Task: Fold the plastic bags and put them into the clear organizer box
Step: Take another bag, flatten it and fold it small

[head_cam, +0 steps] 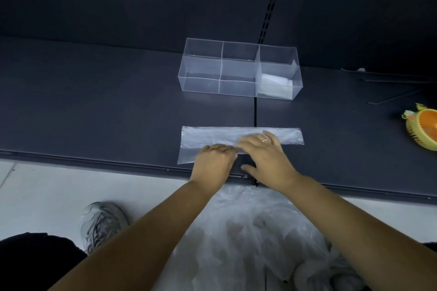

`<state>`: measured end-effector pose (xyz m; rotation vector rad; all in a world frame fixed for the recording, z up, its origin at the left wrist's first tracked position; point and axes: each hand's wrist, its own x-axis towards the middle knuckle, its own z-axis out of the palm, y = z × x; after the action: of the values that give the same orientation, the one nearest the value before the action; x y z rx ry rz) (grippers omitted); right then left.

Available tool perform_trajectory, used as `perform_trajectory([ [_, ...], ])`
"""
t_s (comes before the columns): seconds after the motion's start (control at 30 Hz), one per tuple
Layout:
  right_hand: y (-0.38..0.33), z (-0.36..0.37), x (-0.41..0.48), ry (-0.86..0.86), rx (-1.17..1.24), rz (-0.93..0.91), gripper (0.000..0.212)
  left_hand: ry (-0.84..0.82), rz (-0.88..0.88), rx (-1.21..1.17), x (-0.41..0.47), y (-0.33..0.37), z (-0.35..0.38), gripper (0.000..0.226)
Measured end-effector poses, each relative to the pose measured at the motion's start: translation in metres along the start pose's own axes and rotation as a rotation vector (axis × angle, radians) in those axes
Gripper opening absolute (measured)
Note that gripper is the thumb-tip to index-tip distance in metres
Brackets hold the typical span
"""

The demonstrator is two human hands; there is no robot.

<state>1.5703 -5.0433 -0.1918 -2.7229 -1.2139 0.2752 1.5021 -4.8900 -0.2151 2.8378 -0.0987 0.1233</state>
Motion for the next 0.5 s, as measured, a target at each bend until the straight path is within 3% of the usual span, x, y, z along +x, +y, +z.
perform_trajectory([
  [0.07, 0.004, 0.005, -0.002, 0.083, 0.083, 0.058, 0.018, 0.000, -0.027, -0.055, -0.004, -0.004, -0.003, 0.026],
  [0.1, 0.008, 0.007, -0.003, 0.134, 0.203, 0.114, 0.014, 0.005, -0.048, -0.095, -0.007, -0.009, -0.007, 0.026],
  [0.2, 0.022, 0.004, -0.008, 0.160, 0.674, 0.350, 0.013, 0.037, -0.216, -0.278, -0.017, -0.033, -0.024, 0.023],
  [0.3, 0.029, 0.002, -0.002, 0.128, 0.957, 0.530, 0.010, -0.029, -0.476, -0.582, -0.017, -0.066, -0.038, 0.015],
  [0.43, 0.033, 0.006, 0.014, 0.224, 1.072, 0.710, 0.010, -0.012, -0.764, -0.798, -0.009, -0.087, -0.041, 0.018],
  [0.5, 0.031, 0.012, 0.022, 0.279, 1.053, 0.791, 0.015, 0.041, -0.849, -0.791, -0.005, -0.090, -0.037, 0.020],
])
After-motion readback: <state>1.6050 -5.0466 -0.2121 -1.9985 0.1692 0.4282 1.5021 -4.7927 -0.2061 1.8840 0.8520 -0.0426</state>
